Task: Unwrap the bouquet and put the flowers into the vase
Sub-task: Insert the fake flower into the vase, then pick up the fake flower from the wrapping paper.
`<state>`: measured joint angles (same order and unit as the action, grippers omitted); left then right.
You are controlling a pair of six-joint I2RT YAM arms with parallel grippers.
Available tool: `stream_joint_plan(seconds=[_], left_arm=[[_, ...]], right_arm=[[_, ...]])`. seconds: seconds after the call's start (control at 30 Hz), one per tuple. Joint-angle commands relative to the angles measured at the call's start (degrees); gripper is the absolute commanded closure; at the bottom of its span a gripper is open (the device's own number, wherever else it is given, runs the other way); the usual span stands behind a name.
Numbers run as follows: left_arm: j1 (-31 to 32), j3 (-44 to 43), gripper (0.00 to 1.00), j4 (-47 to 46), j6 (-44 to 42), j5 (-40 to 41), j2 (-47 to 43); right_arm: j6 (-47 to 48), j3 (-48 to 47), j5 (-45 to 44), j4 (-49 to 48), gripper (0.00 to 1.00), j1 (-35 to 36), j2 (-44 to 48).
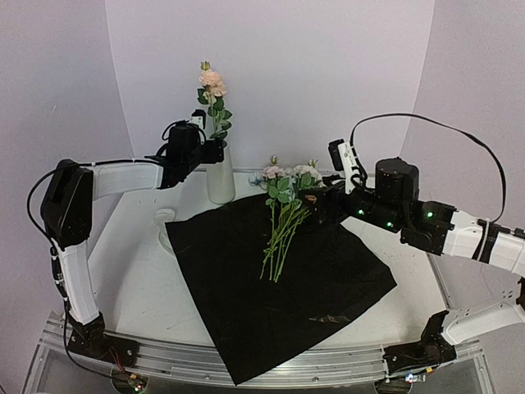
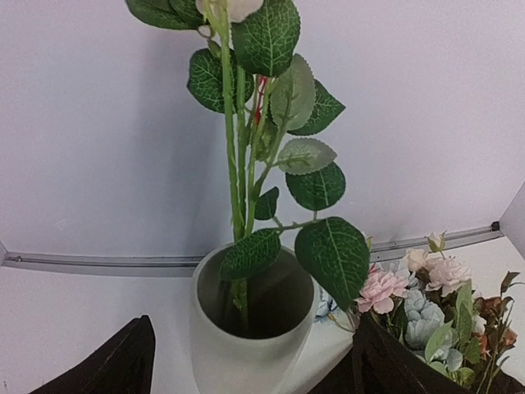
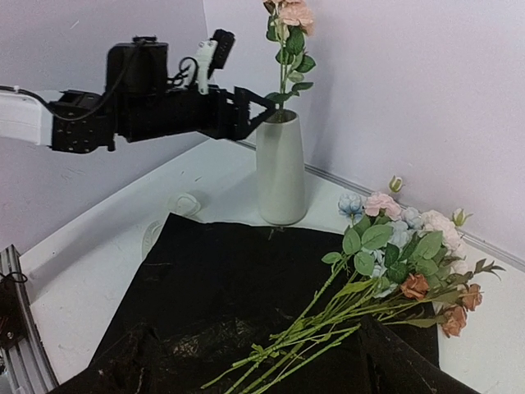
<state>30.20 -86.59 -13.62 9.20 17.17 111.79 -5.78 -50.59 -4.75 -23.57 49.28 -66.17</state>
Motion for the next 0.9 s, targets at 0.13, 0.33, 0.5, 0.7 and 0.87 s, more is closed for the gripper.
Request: stream_joint_plan(seconds=[0.13,0.33,0.5,0.7,0.87], left_arm=[[-0.23,11.21,0.15,-2.11,2.51,-2.71,-16.47],[-0.21,20.19,0.15,-0.94,5.93,-7.80,-23.69],[-0.22,25.97,0.15,1.12,9.83,-12.69,-27.46],[-0.22,27.79,0.17,6.74,13.08,-17.14,-27.63],[-0.13,29.87,0.17,7.21,16.11,-22.08,-26.61]], right_arm=[[-10.09,-4.13,-6.00,3.88,0.18,0.32,-8.44],[-19.15,-7.06,-6.16,6.97,0.28,0.07,-15.85],[-26.85,-9.49,-3.93,8.58,0.37,-1.42,-21.92],[-36.57,-12.13,0.63,9.07,0.59,-4.87,-28.77],[-43.57,-15.34,1.66,9.63,0.70,-5.92,-34.73]])
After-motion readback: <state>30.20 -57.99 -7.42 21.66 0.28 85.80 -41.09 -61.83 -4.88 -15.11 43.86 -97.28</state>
